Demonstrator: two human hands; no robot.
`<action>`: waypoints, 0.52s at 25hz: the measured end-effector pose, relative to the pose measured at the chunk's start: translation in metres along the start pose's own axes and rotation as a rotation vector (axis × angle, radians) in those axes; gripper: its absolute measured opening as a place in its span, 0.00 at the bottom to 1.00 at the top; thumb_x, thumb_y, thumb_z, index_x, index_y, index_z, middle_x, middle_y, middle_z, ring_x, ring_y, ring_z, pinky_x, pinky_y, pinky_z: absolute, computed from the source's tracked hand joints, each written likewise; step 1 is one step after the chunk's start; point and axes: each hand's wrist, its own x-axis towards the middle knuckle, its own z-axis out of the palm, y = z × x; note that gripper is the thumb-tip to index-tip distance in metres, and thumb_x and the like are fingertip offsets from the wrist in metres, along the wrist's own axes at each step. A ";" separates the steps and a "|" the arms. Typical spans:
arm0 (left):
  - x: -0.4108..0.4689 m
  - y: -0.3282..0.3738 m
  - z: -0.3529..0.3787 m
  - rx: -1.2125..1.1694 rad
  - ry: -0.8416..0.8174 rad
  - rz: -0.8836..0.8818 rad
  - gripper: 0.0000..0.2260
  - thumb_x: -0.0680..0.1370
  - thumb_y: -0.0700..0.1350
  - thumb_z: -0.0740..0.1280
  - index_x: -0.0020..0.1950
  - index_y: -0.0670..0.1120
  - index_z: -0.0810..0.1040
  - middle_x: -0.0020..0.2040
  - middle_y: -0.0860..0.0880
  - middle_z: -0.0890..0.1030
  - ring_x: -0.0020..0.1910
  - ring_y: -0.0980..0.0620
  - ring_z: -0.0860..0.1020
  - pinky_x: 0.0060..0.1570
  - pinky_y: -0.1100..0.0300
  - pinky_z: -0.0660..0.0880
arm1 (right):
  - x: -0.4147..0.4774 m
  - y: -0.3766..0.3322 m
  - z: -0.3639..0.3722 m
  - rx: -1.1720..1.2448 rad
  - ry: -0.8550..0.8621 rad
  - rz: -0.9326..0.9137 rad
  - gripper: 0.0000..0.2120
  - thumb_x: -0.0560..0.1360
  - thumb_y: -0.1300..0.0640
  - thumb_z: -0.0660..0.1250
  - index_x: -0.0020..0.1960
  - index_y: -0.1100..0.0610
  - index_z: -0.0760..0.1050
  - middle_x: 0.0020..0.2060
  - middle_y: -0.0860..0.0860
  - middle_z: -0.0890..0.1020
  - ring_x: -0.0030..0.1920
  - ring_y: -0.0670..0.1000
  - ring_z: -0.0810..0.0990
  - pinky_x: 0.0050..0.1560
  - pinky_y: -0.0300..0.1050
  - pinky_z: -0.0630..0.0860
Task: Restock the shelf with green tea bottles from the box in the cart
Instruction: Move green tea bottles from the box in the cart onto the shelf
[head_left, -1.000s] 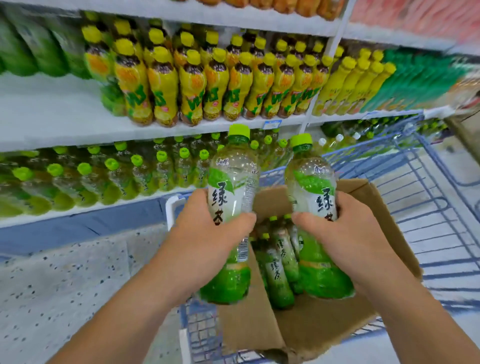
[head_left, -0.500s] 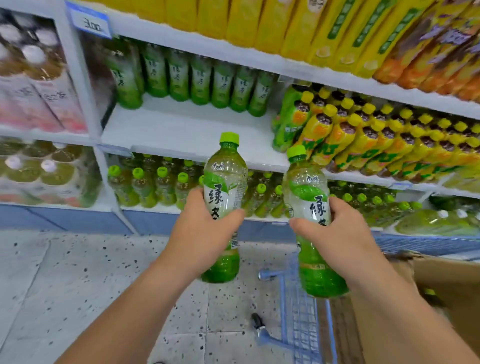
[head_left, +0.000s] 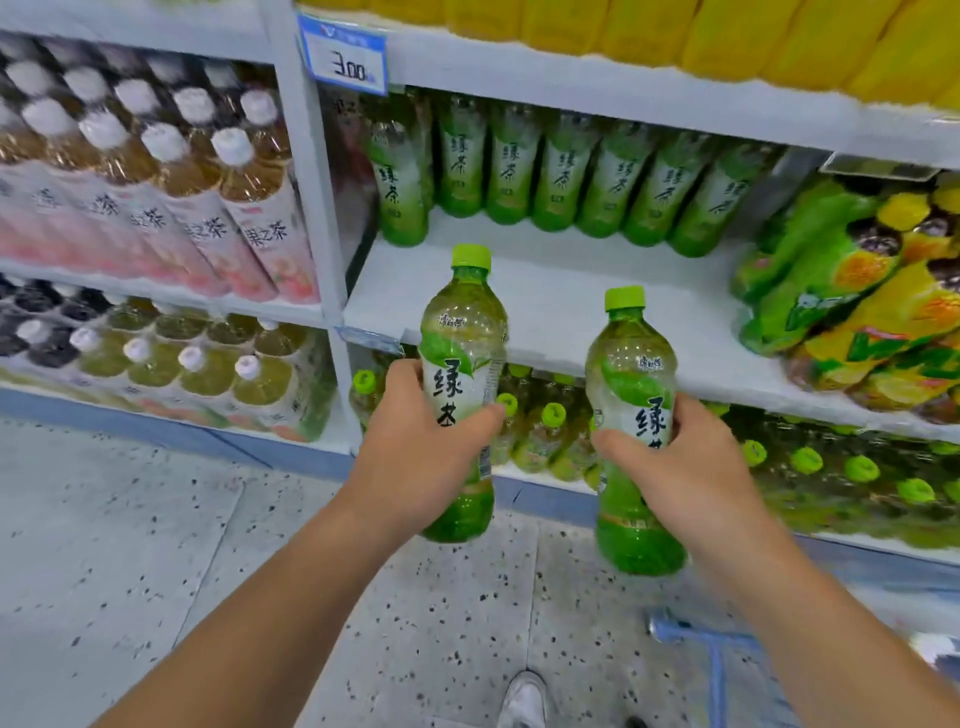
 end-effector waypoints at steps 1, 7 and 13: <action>0.014 0.002 0.000 0.017 0.006 0.017 0.19 0.74 0.51 0.76 0.58 0.50 0.70 0.45 0.55 0.81 0.42 0.60 0.80 0.37 0.63 0.76 | 0.012 0.000 0.006 0.022 0.004 0.004 0.11 0.69 0.53 0.75 0.49 0.49 0.77 0.41 0.48 0.83 0.42 0.49 0.82 0.39 0.44 0.77; 0.101 0.009 -0.007 0.101 0.121 0.139 0.24 0.70 0.48 0.79 0.59 0.49 0.70 0.46 0.54 0.80 0.43 0.58 0.80 0.41 0.59 0.79 | 0.082 -0.016 0.044 0.107 0.061 -0.031 0.12 0.67 0.54 0.74 0.49 0.49 0.76 0.41 0.49 0.83 0.42 0.52 0.83 0.44 0.51 0.81; 0.175 0.010 -0.005 0.113 0.112 0.287 0.22 0.68 0.48 0.79 0.58 0.49 0.76 0.47 0.54 0.82 0.45 0.58 0.80 0.41 0.62 0.76 | 0.146 -0.048 0.069 0.172 0.157 -0.188 0.19 0.64 0.53 0.77 0.54 0.50 0.77 0.43 0.47 0.84 0.44 0.49 0.83 0.44 0.46 0.80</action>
